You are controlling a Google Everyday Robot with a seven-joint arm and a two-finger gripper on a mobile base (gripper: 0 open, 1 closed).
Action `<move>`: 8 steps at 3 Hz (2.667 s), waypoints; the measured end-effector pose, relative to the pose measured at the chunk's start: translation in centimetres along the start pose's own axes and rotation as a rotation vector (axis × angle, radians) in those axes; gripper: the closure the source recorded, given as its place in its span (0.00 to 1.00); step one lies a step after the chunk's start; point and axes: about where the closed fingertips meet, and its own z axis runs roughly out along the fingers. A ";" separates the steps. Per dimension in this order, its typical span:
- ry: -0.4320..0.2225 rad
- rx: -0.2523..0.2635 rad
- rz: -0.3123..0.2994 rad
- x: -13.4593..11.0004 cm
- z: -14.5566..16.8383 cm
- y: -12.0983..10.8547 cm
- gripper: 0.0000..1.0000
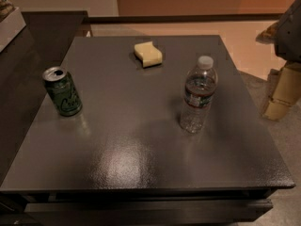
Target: Move water bottle near green can
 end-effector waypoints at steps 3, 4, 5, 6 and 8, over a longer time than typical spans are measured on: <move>-0.106 -0.028 0.047 -2.0 2.3 -0.8 0.00; -0.189 -0.069 0.071 -3.8 4.1 -0.9 0.00; -0.273 -0.106 0.074 -5.6 5.5 -0.4 0.00; -0.343 -0.135 0.077 -7.1 6.1 0.1 0.00; -0.452 -0.185 0.055 -9.0 5.6 1.4 0.41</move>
Offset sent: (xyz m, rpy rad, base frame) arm 0.0143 0.0156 -0.0150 0.0897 0.0308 -0.0017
